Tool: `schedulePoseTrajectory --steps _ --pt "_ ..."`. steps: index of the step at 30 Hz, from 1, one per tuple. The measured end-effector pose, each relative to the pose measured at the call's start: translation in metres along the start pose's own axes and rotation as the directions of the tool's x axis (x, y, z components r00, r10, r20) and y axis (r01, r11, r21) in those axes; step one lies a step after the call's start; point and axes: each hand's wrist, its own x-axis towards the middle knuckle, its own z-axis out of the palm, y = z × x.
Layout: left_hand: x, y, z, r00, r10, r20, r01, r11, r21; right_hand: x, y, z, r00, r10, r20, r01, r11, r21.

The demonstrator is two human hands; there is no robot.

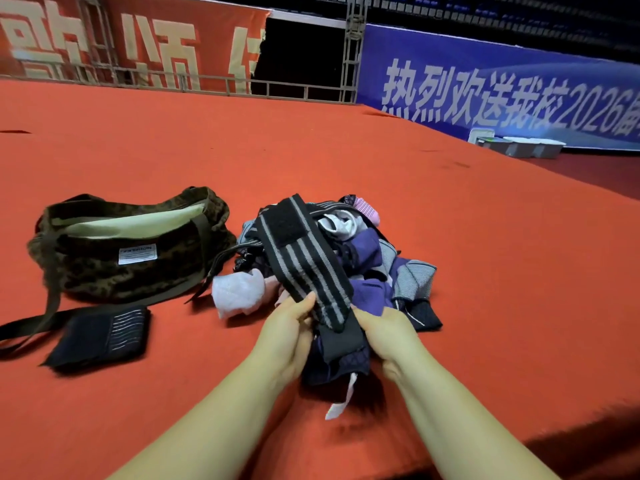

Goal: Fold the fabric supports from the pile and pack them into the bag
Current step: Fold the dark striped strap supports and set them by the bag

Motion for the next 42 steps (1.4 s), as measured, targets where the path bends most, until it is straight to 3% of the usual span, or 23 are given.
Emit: schedulePoseTrajectory --steps 4,6,8,14,17,20,25,28,37,42 --pt "-0.007 0.005 0.008 0.997 0.081 -0.006 -0.081 0.997 -0.017 -0.006 -0.021 -0.010 0.965 -0.224 -0.140 0.201 0.966 -0.162" --pt "-0.008 0.005 0.015 0.992 0.123 -0.020 -0.124 0.992 -0.011 -0.004 -0.030 -0.015 0.953 -0.260 -0.155 0.234 0.958 -0.167" --pt "-0.007 0.002 0.021 0.983 0.173 -0.062 -0.173 0.985 0.001 0.000 -0.032 -0.015 0.946 -0.271 -0.177 0.243 0.956 -0.167" --pt "-0.013 -0.012 0.036 0.891 0.395 -0.224 -0.313 0.891 0.329 0.008 -0.031 -0.014 0.947 -0.182 -0.265 0.180 0.983 -0.029" --pt "-0.018 -0.011 0.040 0.857 0.439 -0.269 -0.326 0.868 0.376 0.014 -0.030 -0.013 0.940 -0.172 -0.295 0.174 0.985 -0.020" --pt "-0.016 -0.011 0.045 0.844 0.398 -0.360 -0.280 0.899 0.336 0.019 -0.030 -0.009 0.933 -0.186 -0.309 0.186 0.982 -0.029" --pt "-0.006 -0.016 0.042 0.833 0.071 -0.548 -0.056 0.997 0.044 0.021 -0.031 -0.001 0.959 -0.034 -0.281 0.060 0.995 0.084" --pt "-0.008 -0.011 0.040 0.823 -0.045 -0.567 -0.008 0.996 -0.090 0.019 -0.027 0.004 0.955 -0.088 -0.282 0.094 0.996 0.009" --pt "-0.013 -0.008 0.031 0.825 -0.014 -0.564 0.021 1.000 0.007 0.014 -0.029 0.009 0.947 -0.218 -0.237 0.172 0.964 -0.201" --pt "-0.021 0.001 0.031 0.842 0.024 -0.539 0.012 0.998 0.063 0.011 -0.036 0.004 0.919 -0.384 -0.089 0.350 0.900 -0.261"
